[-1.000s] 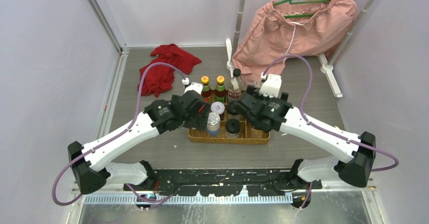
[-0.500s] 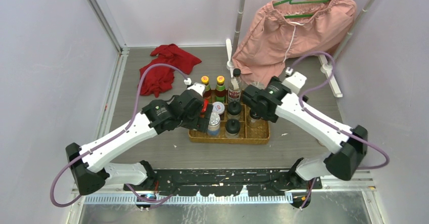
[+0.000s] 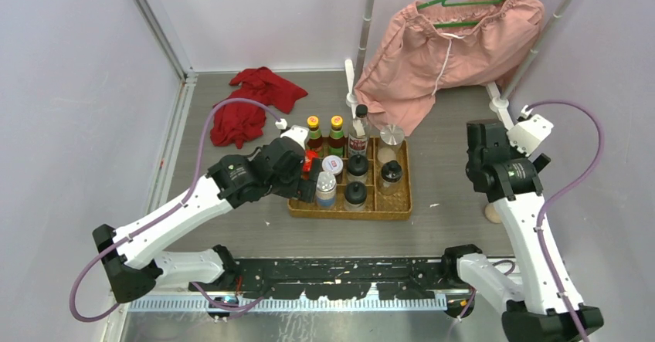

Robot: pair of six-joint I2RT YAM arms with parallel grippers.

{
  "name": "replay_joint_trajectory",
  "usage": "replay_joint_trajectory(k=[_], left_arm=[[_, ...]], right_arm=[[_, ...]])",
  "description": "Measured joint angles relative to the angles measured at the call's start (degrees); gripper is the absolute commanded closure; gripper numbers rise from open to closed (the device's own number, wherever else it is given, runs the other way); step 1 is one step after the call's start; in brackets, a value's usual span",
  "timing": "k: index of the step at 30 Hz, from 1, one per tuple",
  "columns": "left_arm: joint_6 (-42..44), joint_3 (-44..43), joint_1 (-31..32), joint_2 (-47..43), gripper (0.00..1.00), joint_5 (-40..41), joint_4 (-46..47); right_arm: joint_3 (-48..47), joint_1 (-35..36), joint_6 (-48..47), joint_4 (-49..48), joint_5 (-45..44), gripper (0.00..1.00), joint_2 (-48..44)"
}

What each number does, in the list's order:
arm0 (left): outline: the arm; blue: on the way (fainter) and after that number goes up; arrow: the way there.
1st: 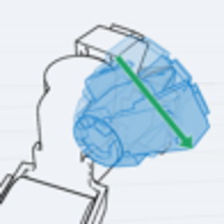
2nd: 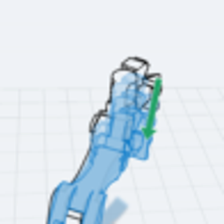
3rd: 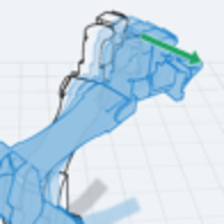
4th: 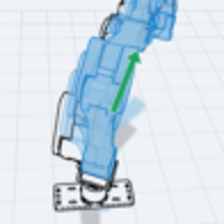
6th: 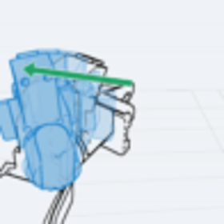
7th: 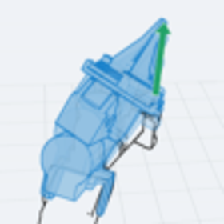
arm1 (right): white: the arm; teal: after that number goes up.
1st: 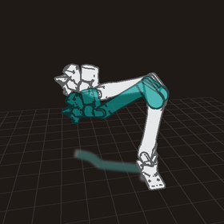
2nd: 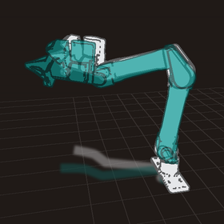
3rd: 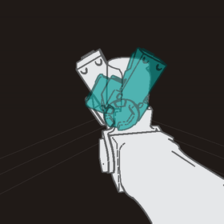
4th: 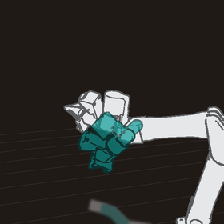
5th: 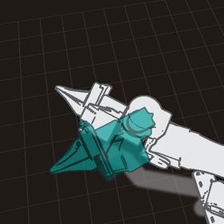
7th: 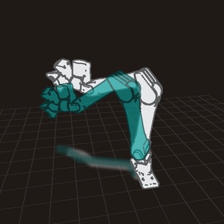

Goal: Organize the condiment bottles
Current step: Pick up the bottle from the corner of the board.

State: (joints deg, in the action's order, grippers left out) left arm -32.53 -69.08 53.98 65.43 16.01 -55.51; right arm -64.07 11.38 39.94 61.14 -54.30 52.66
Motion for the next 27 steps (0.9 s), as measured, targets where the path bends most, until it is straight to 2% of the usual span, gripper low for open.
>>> replay_joint_trajectory(k=[3, 8, 21, 27], left_arm=[[0.00, 0.00, 0.00, 0.81, 0.00, -0.17, 0.15], [0.00, 0.00, -0.04, 3.56, 0.00, -1.09, 1.14], [0.28, -0.70, -0.04, 4.33, 0.00, -1.20, 0.87], [0.26, -1.22, -0.04, 4.33, 0.00, -1.03, 0.72]], right_arm=[[4.11, -7.02, -5.60, -4.20, 6.56, 0.00, -0.07], [8.04, -13.03, -6.49, -3.76, 10.73, 0.00, 5.09], [14.12, -18.93, 9.05, -3.69, 3.74, 0.00, 10.03], [16.59, -21.75, 15.19, -4.28, 5.03, 0.00, 12.74]])
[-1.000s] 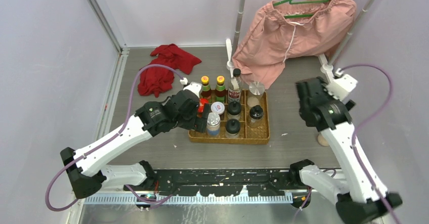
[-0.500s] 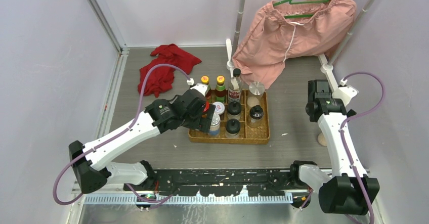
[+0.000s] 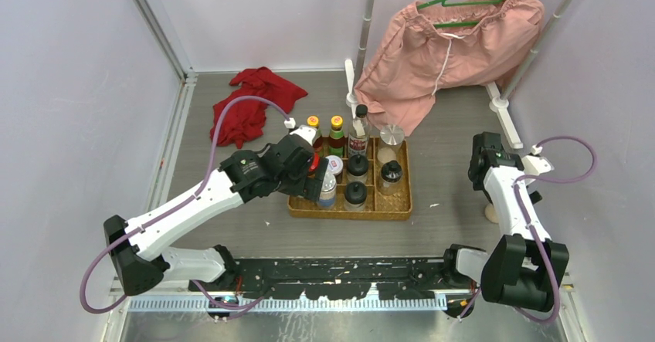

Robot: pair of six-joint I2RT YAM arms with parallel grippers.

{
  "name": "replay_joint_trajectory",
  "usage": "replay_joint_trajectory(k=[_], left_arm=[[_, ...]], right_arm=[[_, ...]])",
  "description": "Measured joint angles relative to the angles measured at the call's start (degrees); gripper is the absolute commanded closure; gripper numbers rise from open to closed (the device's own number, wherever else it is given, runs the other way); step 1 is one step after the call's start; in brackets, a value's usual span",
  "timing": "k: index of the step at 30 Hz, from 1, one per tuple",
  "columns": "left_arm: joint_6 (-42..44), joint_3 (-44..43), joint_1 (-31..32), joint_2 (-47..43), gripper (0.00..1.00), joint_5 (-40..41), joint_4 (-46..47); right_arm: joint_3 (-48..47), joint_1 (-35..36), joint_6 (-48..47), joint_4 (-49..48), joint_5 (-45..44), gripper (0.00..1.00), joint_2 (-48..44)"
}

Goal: Organize the condiment bottles
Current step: Pick up the bottle from the corner of the board.

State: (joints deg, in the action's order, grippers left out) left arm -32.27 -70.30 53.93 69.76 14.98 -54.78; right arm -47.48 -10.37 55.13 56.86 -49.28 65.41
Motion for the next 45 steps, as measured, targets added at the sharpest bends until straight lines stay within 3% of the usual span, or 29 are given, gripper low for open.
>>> replay_joint_trajectory(k=[9, 21, 23, 26, 30, 41, 45], left_arm=[[0.00, 0.00, 0.00, -0.50, 0.00, 0.66, -0.42], [0.00, 0.02, 0.00, -0.50, 0.00, 1.51, -0.46], [0.00, 0.02, 0.00, -0.50, 0.00, 1.53, -0.44], [-0.02, 0.00, 0.00, -0.50, 0.00, 1.53, -0.44], [-0.04, 0.00, 0.00, -0.48, 0.00, 1.51, -0.44], [-0.35, 0.02, 0.00, -0.22, 0.00, 1.51, -0.44], [-0.55, 0.02, 0.00, -0.20, 0.00, 1.51, -0.44]], right_arm=[[3.58, -2.32, 2.38, -3.41, 2.73, 0.00, 2.40], [3.63, -7.65, -3.74, -10.99, 3.56, 0.05, 6.99], [3.63, -8.70, -5.29, -12.41, 4.00, 0.09, 7.39], [3.67, -10.27, -7.19, -14.27, 4.83, 0.26, 7.50], [3.72, -11.58, -9.49, -16.59, 6.08, 0.70, 7.72], [4.31, -11.69, -11.85, -20.11, 10.49, 0.93, 5.55], [5.03, -11.52, -13.05, -20.37, 15.87, 0.95, 2.86]])
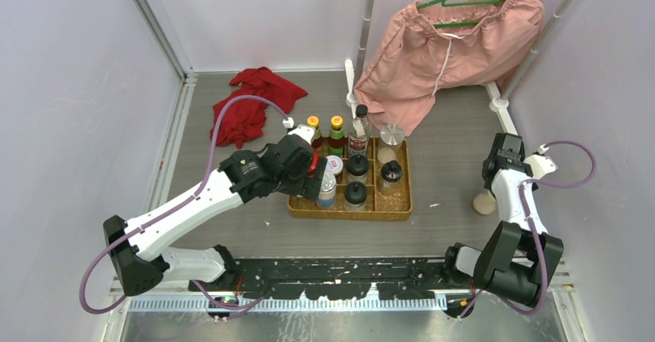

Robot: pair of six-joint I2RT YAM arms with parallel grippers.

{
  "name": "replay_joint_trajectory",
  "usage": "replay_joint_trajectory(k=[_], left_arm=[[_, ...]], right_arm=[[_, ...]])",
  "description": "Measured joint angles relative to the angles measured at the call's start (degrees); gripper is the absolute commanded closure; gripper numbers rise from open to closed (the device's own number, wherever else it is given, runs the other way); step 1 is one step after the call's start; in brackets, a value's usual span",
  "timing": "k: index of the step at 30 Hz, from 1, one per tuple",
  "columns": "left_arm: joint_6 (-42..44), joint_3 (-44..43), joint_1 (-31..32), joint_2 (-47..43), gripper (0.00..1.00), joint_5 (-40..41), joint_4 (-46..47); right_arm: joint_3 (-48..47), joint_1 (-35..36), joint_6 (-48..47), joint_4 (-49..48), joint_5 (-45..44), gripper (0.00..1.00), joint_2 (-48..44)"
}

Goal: Organize the condiment bottles
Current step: Pick up the bottle from the corner of the board, then place the bottle in the storage box.

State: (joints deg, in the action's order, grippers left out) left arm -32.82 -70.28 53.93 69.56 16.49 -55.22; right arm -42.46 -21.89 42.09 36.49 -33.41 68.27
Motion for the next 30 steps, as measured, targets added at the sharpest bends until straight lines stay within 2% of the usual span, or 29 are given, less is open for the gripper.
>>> replay_joint_trajectory(k=[8, 15, 21, 30], left_arm=[[-0.74, 0.39, 0.00, 0.11, 0.00, 0.00, 0.09], [-1.51, 1.03, 0.00, 0.11, 0.00, 0.00, 0.09], [-1.73, 1.44, 0.00, 0.02, 0.00, 0.31, 0.11], [-2.40, 2.34, 0.00, -0.11, 0.00, 0.57, 0.09]], right_arm=[[-1.44, 7.56, -3.89, 1.42, 5.07, 0.97, -3.89], [-16.31, 18.18, -8.33, 6.45, 4.90, 0.98, -4.50], [-26.32, 29.55, -11.13, 9.86, 4.70, 0.98, -5.11], [-26.62, 48.15, -12.61, 14.14, 3.02, 0.98, -7.54]])
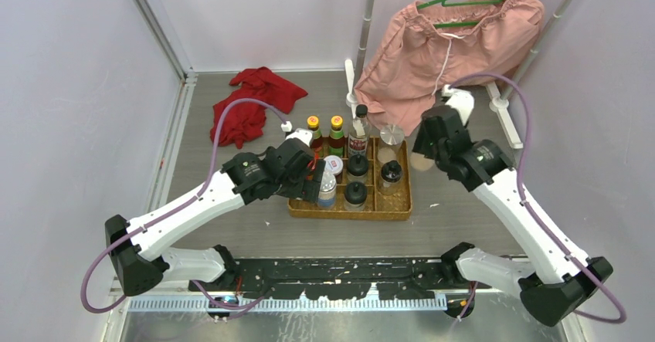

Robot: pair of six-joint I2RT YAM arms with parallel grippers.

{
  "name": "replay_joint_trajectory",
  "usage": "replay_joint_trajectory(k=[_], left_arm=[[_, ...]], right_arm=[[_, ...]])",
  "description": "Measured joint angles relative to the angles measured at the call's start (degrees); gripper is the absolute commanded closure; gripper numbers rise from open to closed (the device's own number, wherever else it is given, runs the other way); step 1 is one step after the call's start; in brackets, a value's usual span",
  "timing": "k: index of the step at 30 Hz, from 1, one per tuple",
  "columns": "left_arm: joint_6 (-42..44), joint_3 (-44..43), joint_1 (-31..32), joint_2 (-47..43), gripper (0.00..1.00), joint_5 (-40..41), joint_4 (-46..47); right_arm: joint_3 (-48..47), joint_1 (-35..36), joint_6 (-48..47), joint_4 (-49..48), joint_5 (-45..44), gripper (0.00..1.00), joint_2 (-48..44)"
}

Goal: Organize the condiment bottles
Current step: Place the bottle in the storage box.

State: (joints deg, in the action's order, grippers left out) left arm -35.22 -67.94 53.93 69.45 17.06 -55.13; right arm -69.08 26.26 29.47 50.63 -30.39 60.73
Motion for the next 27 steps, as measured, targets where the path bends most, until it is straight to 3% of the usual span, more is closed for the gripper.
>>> replay_joint_trajectory(k=[8, 19, 27], left_arm=[[-0.44, 0.28, 0.00, 0.00, 0.00, 0.37, 0.02], [-0.83, 1.81, 0.00, -0.59, 0.00, 0.79, 0.00], [-0.85, 2.67, 0.00, -1.40, 0.00, 0.96, -0.02]], right_arm=[[5.97, 17.94, 1.11, -0.87, -7.98, 0.98, 0.04], [18.69, 29.53, 5.31, -8.13, -16.74, 0.98, 0.13], [23.78, 33.46, 7.50, -14.10, -20.57, 0.98, 0.11]])
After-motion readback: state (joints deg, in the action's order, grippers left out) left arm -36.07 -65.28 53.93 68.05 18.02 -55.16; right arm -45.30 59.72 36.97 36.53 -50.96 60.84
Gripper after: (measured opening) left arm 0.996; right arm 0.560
